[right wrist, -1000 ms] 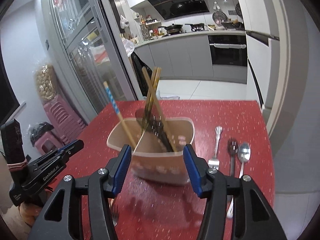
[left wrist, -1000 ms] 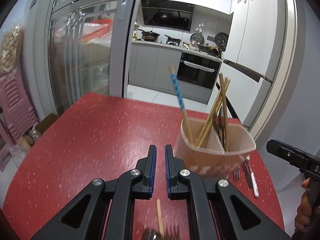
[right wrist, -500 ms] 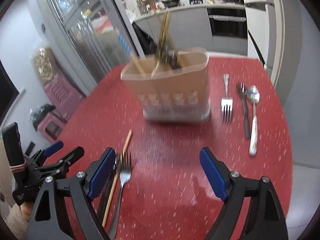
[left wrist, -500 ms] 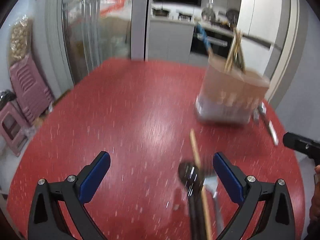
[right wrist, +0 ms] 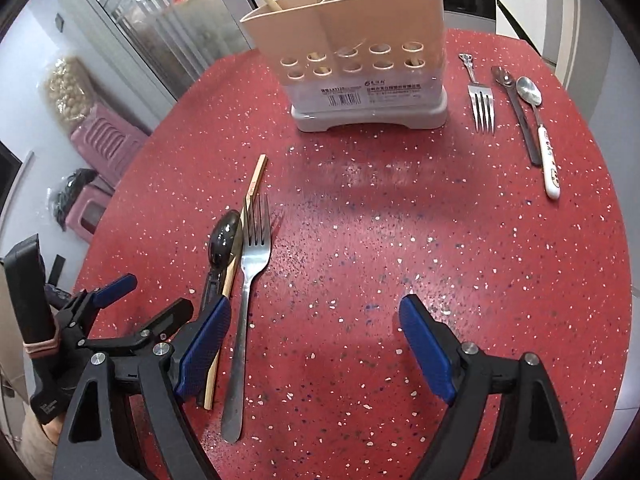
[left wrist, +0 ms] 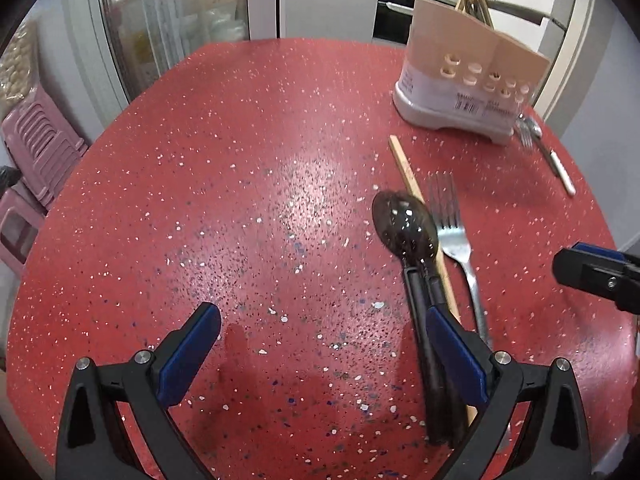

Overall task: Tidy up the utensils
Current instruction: 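Move both tools back over the dark spoons and steel fork, then close the left gripper on a dark spoon while the right closes on a steel fork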

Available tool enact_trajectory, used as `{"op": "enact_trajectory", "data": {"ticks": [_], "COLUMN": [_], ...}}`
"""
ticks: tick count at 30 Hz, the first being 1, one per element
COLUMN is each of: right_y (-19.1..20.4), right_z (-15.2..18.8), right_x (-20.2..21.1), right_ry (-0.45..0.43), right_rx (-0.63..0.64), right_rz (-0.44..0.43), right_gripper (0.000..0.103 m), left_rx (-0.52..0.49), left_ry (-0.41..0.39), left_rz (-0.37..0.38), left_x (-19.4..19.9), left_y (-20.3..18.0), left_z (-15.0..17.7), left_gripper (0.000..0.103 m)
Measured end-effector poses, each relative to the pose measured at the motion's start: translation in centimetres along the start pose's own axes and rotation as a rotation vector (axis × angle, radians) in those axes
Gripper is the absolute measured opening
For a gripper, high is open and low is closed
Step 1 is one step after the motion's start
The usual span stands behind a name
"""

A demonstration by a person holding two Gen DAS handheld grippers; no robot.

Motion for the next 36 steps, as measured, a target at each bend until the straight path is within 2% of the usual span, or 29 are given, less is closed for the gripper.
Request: {"op": "enact_trajectory", "data": {"ticks": [5,19,30,36], "right_y": [-0.1,-0.1,-0.1,0.3], "right_z": [0.1,0.1,0.2,-0.4], "right_x": [-0.1,0.4,1.2,0.1], "right_ry": [0.006,-0.009,-0.016,0.035], "right_rx": [-0.008,-0.018,-0.019,-0.019], "right_rz": [0.002,-0.001,0.007,0.043], "right_gripper": [0.088,0.088,0.088,0.088], "left_rx": [-0.014,-0.017,-0.030,-0.008], "left_ry": [0.035,0.043,0.061,0.062], "left_rz": [-0.004,0.021,-0.026,-0.032], "left_x": [-0.7,-0.8,-1.5,-1.4], "left_y": [-0.4,-1.4,-1.9,-0.5], "left_z": [-0.4,-1.9,-2.8,-2.9], "left_gripper": [0.103,0.103,0.103,0.103]}}
Point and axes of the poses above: each gripper's, at about its wrist camera, not at the fingertips, and x roughly against the way its jaws point, y to its left, z to its underside, the point moved 3 cm from there along -x, roughly the way its jaws point, and after that the axes turned 14 degrees about y, right-handed, at the moved point
